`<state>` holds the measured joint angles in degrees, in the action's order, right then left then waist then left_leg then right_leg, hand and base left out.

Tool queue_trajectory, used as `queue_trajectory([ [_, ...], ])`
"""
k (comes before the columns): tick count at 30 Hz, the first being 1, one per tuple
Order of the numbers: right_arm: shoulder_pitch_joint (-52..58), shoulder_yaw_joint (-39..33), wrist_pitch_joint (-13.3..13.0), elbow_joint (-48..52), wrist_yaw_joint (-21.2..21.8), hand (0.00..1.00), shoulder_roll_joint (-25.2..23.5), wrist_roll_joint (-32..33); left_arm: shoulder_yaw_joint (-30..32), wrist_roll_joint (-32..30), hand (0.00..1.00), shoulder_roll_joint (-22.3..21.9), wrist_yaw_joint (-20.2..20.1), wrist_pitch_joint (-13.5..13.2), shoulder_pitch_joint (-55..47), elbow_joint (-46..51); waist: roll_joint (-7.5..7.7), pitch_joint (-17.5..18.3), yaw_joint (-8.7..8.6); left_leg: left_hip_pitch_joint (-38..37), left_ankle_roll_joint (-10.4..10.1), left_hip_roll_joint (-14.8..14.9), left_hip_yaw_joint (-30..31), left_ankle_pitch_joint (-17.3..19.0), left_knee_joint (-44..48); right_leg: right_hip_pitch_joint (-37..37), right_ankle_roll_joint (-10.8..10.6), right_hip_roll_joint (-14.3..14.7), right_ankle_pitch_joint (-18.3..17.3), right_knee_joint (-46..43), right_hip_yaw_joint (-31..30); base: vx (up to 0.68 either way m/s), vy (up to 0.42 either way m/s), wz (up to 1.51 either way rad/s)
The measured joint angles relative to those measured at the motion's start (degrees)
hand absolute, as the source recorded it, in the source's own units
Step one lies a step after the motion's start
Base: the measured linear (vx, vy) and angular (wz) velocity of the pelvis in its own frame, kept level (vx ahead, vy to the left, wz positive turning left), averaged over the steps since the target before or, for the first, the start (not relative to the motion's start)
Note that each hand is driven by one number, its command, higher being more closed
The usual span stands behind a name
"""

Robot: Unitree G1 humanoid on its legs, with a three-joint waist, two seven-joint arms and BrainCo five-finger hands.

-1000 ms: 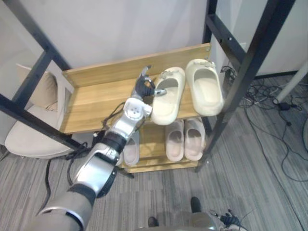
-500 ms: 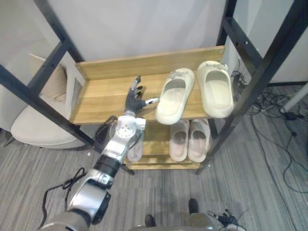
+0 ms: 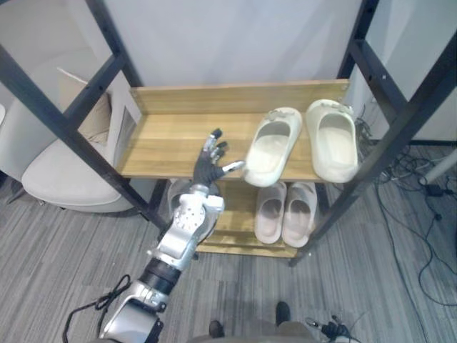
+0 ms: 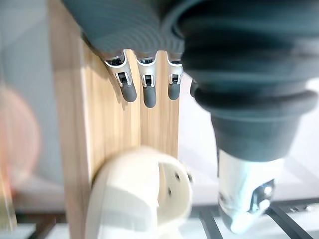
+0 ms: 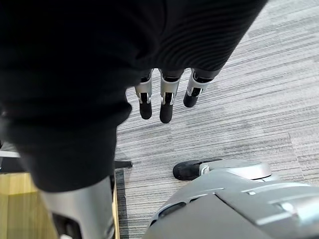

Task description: Organize the slippers on the shoe rack

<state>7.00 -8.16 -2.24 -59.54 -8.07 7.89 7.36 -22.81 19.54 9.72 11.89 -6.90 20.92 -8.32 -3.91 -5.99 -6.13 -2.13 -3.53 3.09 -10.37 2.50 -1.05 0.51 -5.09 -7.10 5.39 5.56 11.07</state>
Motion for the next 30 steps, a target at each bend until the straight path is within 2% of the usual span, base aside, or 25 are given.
queue_trajectory([
  [14, 0.0, 1.7, 0.0, -0.2, -0.6, 0.00, 0.0, 0.1, -8.2, 0.8, 0.00, -2.9, -2.2, -0.2, 0.2, -0.7, 0.81, 1.3, -0.04, 0.0, 0.1, 0.2, 0.2, 0.0, 0.0, -0.2, 0.1, -0.1, -0.2, 0.0, 0.4, -0.01, -0.004, 0.01],
  [20, 0.3, 1.4, 0.0, -0.2, -1.2, 0.00, -0.2, 0.1, -8.5, -1.0, 0.00, -5.2, -1.7, -0.5, 6.3, -8.8, 1.18, 1.5, -0.33, -0.1, 0.0, 0.2, -0.2, 0.0, 0.0, -0.4, 0.1, 0.0, -0.2, 0.0, -0.4, 0.00, -0.001, -0.03],
  [21, 0.3, 1.1, 0.0, -0.2, -1.5, 0.00, -0.5, 0.2, -8.2, -1.5, 0.00, -6.0, -0.6, -1.1, 7.8, -11.3, 1.25, 1.6, -0.34, -0.1, -0.3, 0.2, -0.3, 0.2, 0.0, -0.4, 0.1, 0.1, -0.2, 0.0, -0.6, 0.00, 0.000, 0.00],
  [30, 0.4, -0.7, 0.0, -0.2, -1.7, 0.00, -0.9, 0.6, -6.1, -1.5, 0.00, -6.1, 1.6, -1.5, 12.1, -16.8, 1.37, 1.5, -0.60, -0.5, -0.7, 0.3, -1.6, 0.7, -0.1, -0.5, 0.1, 0.2, -0.2, 0.0, -2.0, 0.00, -0.005, -0.08],
])
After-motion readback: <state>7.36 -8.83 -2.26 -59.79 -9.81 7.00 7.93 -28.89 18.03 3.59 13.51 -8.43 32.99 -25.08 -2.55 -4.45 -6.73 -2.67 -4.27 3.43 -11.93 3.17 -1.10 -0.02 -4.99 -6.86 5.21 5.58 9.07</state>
